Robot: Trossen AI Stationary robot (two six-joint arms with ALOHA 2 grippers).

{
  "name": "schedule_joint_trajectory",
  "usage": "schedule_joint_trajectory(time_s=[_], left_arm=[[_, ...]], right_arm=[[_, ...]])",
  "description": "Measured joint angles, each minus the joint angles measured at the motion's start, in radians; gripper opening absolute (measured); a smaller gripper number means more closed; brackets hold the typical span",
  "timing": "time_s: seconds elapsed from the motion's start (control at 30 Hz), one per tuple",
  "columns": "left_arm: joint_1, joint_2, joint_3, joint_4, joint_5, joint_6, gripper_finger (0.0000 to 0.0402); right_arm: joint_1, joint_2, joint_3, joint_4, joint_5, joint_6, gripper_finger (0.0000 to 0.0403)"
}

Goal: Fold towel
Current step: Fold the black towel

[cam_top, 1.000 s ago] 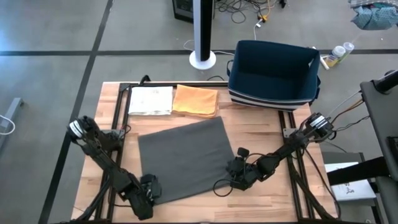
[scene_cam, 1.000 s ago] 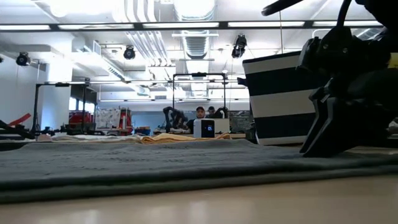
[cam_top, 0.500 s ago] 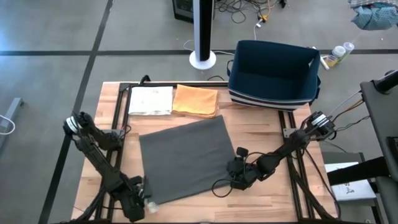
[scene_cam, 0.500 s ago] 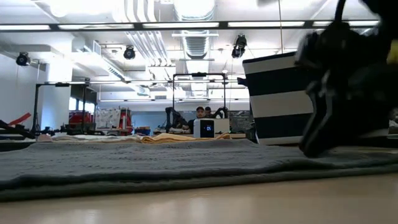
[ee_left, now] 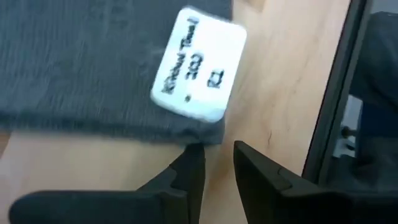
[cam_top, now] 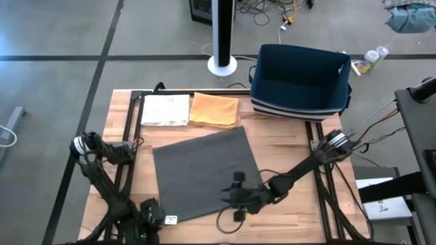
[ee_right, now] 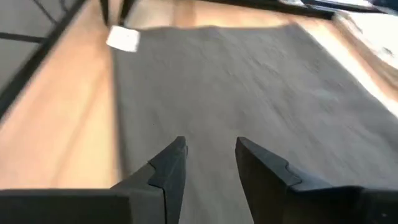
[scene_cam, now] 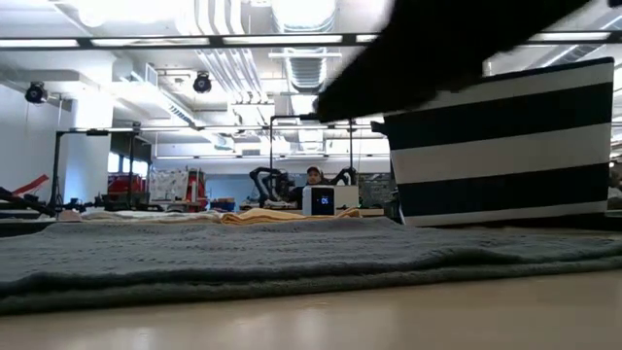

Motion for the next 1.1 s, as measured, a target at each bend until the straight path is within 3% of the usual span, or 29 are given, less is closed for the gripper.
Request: schedule_joint_trajectory(time_s=[0.2,0.3,0.47,0.6,0.7,0.9,1.0,1.1], left_arm=[[0.05,0.026,0.024,0.044,-0.115,0.109,0.0077],[0.076,0.029,0.052,0.035,-0.114,0.192,0.0077],[0.1,0.031,0.094,-0.012,-0.03,0.274,0.0077],[0.088,0.027,0.129,-0.118,0.113,0.225,0.0077],[0.054,0.015,0.144,-0.206,0.136,0.186,0.0077],[-0.009,0.004,0.139,-0.222,-0.076,0.14,0.0078],[-0.04,0.012,0.139,-0.214,-0.156,0.209,0.0084],[-0.057,0.019,0.134,-0.215,-0.167,0.313,0.0095]], right_arm=[[-0.001,0.15,0.225,0.004,-0.038,-0.079,0.0133],[-0.002,0.233,0.328,0.004,-0.071,-0.097,0.014],[-0.009,0.388,0.514,0.002,-0.115,-0.097,0.0149],[-0.021,0.508,0.695,-0.041,-0.132,-0.095,0.0153],[-0.036,0.582,0.844,-0.144,-0.138,-0.083,0.0153],[-0.057,0.676,1.032,-0.325,-0.128,-0.049,0.0145],[-0.056,0.681,1.056,-0.33,-0.126,-0.024,0.0141],[-0.054,0.681,1.058,-0.335,-0.12,-0.001,0.014]])
